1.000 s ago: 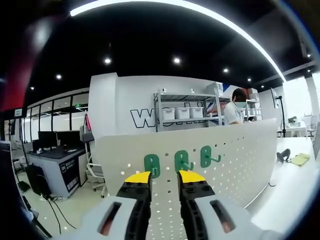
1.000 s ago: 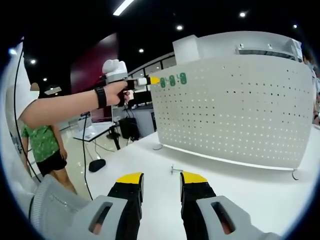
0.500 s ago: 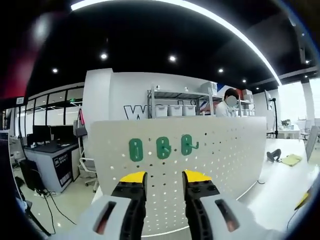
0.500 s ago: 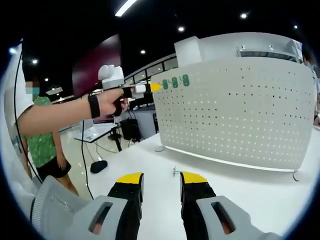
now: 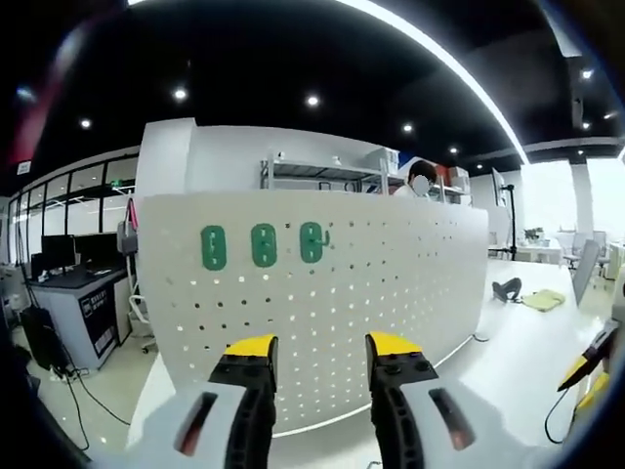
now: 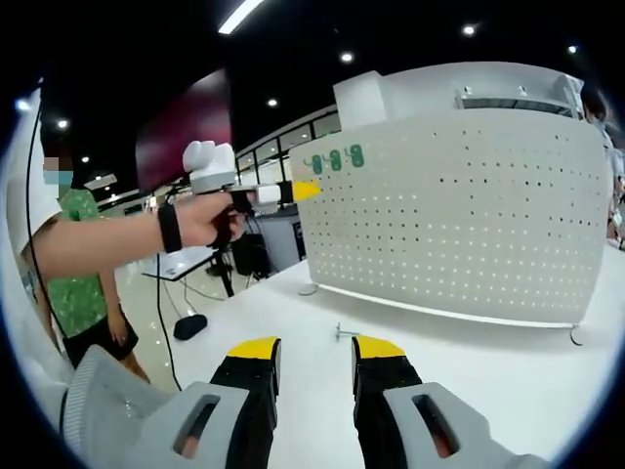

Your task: Insert the hook assembly into the mounting plate slot until the hook locks in place.

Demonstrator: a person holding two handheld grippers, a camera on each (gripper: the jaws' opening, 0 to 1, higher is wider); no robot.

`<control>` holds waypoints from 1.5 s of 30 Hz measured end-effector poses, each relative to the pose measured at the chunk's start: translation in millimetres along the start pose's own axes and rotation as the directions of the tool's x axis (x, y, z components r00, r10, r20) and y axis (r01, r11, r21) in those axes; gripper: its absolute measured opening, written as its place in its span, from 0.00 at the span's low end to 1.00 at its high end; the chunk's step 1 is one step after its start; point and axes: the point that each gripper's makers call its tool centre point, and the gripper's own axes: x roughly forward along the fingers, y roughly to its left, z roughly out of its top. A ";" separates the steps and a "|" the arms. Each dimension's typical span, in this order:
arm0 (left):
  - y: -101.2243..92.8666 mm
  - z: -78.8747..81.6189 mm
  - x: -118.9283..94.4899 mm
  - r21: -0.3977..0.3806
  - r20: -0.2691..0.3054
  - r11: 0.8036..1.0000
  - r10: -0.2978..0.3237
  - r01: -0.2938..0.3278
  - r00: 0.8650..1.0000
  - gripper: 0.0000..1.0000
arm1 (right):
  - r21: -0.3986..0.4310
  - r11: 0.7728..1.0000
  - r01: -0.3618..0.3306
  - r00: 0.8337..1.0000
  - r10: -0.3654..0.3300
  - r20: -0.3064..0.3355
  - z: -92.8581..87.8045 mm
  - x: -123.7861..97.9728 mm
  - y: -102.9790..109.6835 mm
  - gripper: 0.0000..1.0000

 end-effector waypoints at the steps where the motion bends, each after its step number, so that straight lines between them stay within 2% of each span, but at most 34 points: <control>1: -2.5 -2.4 0.0 -0.003 -0.005 1.000 -0.008 0.008 1.000 0.38 | 0.001 1.000 0.001 1.000 -0.001 0.001 0.1 0.1 -0.3 0.29; 9: -17.5 -25.6 -4.8 -0.018 -0.044 0.998 -0.061 0.060 0.997 0.46 | 0.006 1.000 0.011 1.000 -0.011 0.005 -0.6 1.6 -0.5 0.29; 20: -32.5 -62.6 -15.1 -0.034 -0.112 0.993 -0.120 0.117 0.986 0.49 | 0.013 1.000 0.017 1.000 -0.017 -0.013 -5.8 0.5 0.0 0.29; 26: -40.9 -88.6 -18.5 -0.039 -0.166 0.988 -0.155 0.151 0.974 0.50 | 0.018 0.999 0.029 0.999 -0.029 -0.019 -8.2 -0.7 -1.1 0.29; 34: -48.6 -112.5 -22.7 -0.045 -0.208 0.983 -0.183 0.178 0.961 0.51 | 0.020 0.999 0.048 0.999 -0.048 -0.026 -9.1 -3.5 -5.5 0.29; 45: -55.0 -148.6 -27.0 -0.050 -0.289 0.978 -0.208 0.202 0.935 0.55 | 0.015 0.998 0.058 0.998 -0.057 -0.037 -9.2 -4.7 -5.4 0.29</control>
